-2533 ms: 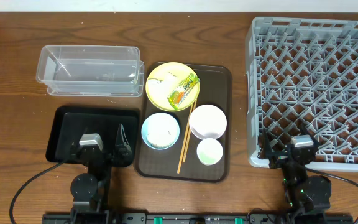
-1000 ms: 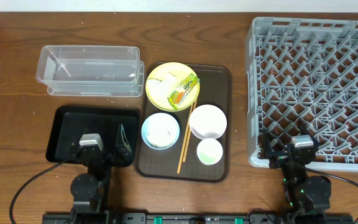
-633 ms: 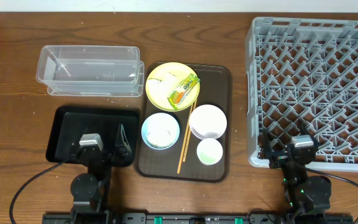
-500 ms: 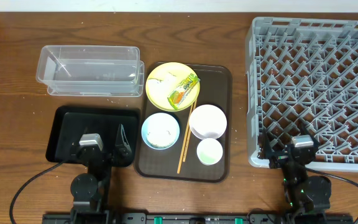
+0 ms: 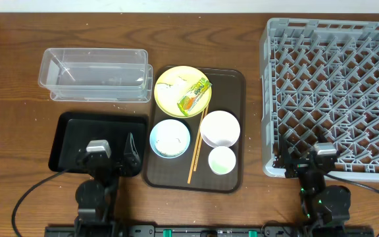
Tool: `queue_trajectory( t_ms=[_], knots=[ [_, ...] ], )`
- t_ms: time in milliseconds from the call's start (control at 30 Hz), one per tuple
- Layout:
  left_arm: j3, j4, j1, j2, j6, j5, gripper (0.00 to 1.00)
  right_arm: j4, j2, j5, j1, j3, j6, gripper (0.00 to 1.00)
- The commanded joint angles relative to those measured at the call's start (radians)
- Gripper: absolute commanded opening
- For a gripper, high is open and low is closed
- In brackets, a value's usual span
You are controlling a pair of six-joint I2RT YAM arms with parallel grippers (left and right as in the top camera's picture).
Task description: Sort waste into correct bins and load items into the dishwasher rack
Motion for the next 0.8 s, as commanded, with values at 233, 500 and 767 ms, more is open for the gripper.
queue_trajectory(
  t_ms=[233,500,767],
  knots=[
    [0.318,-0.109,-0.003,0.391,-0.004,-0.004,1.00,-0.026,0.272,0.085,-0.006,0.227,0.029,0.99],
    [0.665,-0.314,-0.003,0.794,0.022,0.104,1.00,-0.153,0.647,0.075,-0.006,0.510,0.015,0.99],
    [1.028,-0.718,-0.003,1.155,0.023,0.213,1.00,-0.550,0.980,0.026,-0.006,0.885,0.015,0.99]
  ],
)
